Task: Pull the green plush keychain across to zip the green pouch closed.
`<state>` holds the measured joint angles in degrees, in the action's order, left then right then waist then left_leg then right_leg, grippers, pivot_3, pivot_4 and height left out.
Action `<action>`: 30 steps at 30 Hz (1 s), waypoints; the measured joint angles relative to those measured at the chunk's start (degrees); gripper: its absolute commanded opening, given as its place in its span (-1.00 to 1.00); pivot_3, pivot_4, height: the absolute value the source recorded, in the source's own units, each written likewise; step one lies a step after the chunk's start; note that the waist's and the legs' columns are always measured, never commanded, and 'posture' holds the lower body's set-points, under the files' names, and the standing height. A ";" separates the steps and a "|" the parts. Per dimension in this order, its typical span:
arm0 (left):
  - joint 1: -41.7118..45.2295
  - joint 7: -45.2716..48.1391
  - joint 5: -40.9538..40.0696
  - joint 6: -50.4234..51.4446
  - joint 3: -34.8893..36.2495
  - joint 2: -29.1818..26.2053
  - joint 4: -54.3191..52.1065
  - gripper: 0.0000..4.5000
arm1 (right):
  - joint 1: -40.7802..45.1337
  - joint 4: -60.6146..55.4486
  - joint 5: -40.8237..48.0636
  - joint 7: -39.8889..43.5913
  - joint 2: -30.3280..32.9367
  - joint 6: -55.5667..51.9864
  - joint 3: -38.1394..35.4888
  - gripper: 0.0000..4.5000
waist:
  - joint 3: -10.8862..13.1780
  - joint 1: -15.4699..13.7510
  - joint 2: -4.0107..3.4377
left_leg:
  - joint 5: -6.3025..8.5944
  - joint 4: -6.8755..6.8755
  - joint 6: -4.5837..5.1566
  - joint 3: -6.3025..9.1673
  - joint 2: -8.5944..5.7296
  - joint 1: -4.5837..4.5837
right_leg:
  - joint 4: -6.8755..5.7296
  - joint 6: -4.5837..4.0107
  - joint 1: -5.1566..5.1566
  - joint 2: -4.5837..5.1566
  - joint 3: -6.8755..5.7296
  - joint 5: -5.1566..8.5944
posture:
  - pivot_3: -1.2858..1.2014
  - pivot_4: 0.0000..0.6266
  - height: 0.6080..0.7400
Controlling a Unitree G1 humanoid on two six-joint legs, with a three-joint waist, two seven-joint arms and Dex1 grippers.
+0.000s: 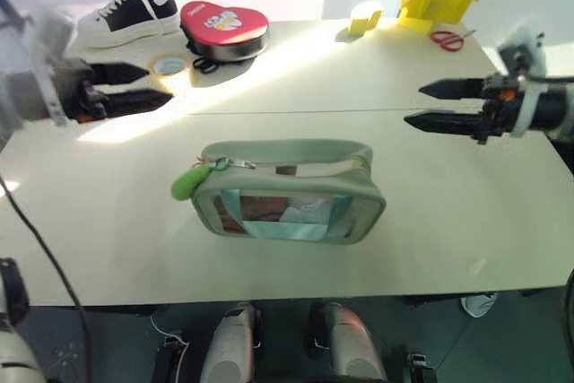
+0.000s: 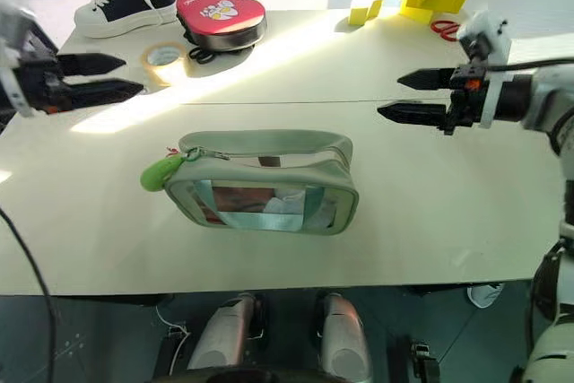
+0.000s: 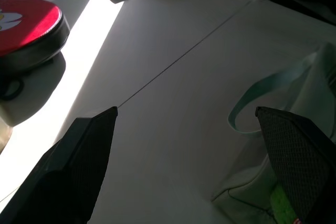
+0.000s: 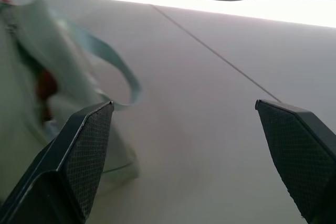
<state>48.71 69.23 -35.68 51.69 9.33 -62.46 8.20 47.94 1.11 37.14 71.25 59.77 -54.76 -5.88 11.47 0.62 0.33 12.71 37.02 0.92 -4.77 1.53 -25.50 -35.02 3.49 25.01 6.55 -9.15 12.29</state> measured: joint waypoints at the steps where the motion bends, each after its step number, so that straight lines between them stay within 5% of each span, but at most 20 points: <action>1: 0.16 0.91 0.20 -0.29 -0.78 -0.31 0.18 1.00 | 0.19 -0.87 0.71 0.67 0.01 -0.79 0.18 1.00 | 0.00 -0.01 0.00 | 0.04 0.01 -0.07 0.00 0.00 0.01 | 0.00 -0.04 -0.01 0.02 0.00 0.02 | 0.03 -0.52 1.00; 11: 2.65 3.66 -0.17 1.23 -4.61 2.75 -0.98 1.00 | -0.27 -5.25 2.91 0.41 -1.05 -3.57 1.69 1.00 | 0.08 -0.39 0.12 | -0.03 0.11 0.13 -0.23 -0.04 -0.29 | -0.11 -0.19 0.30 0.14 0.00 -0.21 | 0.03 -0.52 1.00; 19: 1.62 20.55 -5.30 2.39 -8.61 -8.42 -14.96 1.00 | 1.26 -13.54 8.34 10.41 6.94 -7.10 4.35 1.00 | 0.16 0.01 0.05 | 0.05 0.09 0.13 -0.38 0.01 -0.22 | -0.14 0.06 0.39 0.02 0.09 -0.03 | 0.03 -0.52 1.00; 30: 7.92 21.62 0.19 -5.15 -11.24 -5.95 -11.20 1.00 | 8.41 -19.36 5.63 4.05 -5.84 -1.90 12.54 1.00 | 0.15 -0.01 0.07 | 0.02 0.24 0.09 -0.53 0.12 -0.12 | -0.17 -0.15 0.41 0.17 0.24 -0.18 | 0.03 -0.52 1.00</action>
<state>56.63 90.85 -35.50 46.54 -1.91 -68.41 -3.00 56.36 -18.25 42.77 75.31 53.93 -56.66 6.66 11.62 0.62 0.39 12.73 37.26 1.01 -5.30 1.64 -25.62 -35.19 3.34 25.42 6.72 -8.91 12.11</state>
